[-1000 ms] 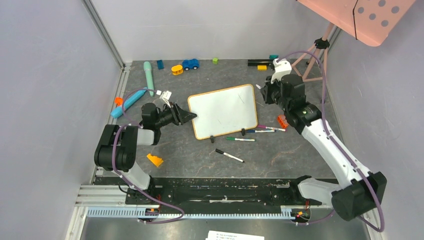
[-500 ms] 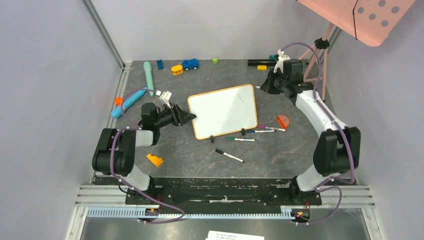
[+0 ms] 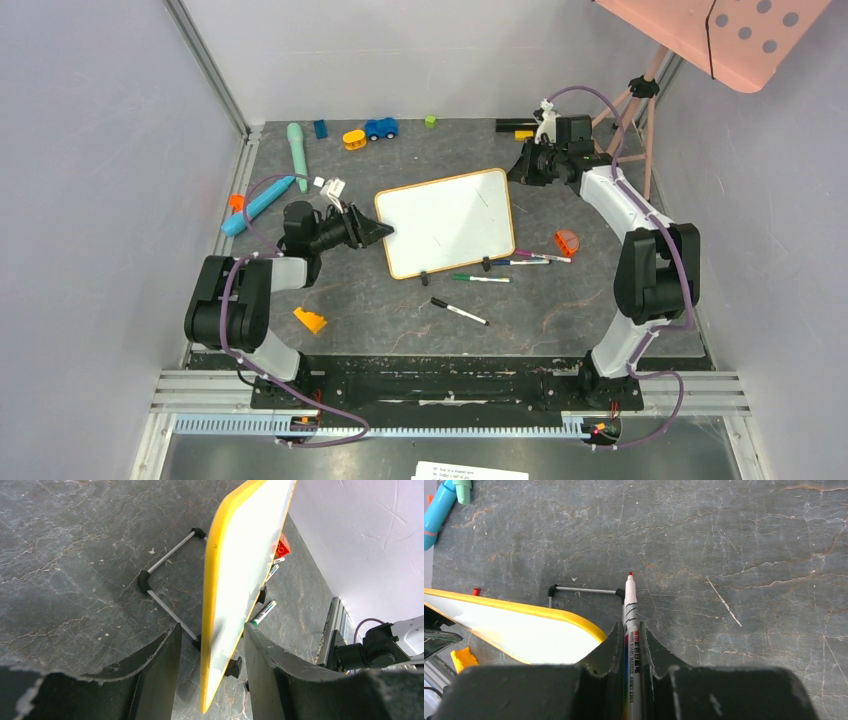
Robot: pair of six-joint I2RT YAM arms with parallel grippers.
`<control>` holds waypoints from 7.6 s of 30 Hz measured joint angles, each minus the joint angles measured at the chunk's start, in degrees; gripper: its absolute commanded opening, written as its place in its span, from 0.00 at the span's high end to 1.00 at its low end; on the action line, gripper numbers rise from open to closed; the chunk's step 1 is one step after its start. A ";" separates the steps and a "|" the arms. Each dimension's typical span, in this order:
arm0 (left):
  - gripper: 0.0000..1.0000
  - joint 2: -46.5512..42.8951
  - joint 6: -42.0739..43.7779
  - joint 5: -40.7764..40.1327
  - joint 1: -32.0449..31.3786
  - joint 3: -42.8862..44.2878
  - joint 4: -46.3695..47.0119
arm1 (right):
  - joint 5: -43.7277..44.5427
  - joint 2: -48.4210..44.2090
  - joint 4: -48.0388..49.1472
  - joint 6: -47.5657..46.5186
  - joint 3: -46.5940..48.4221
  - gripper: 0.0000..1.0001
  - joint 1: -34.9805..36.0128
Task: Write a sentence on the whiteboard
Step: Adjust the whiteboard at the center of the board, then hold the whiteboard at the center of the board.
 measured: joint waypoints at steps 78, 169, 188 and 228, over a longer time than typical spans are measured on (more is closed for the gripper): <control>0.60 8.24 -0.48 1.73 -5.60 7.08 0.57 | -13.49 9.75 6.71 -2.40 -1.75 1.00 -2.93; 0.00 -13.33 12.37 -4.28 -5.62 -9.68 -9.44 | 10.54 -27.93 11.78 6.47 -19.19 1.00 -8.76; 0.00 -11.08 14.45 -12.39 -5.60 -17.68 7.41 | 12.11 -32.76 7.87 1.81 -14.14 1.00 -0.37; 0.00 -5.14 15.87 -6.75 -5.60 -12.31 7.78 | 11.56 -31.12 5.75 1.38 -8.31 1.00 7.87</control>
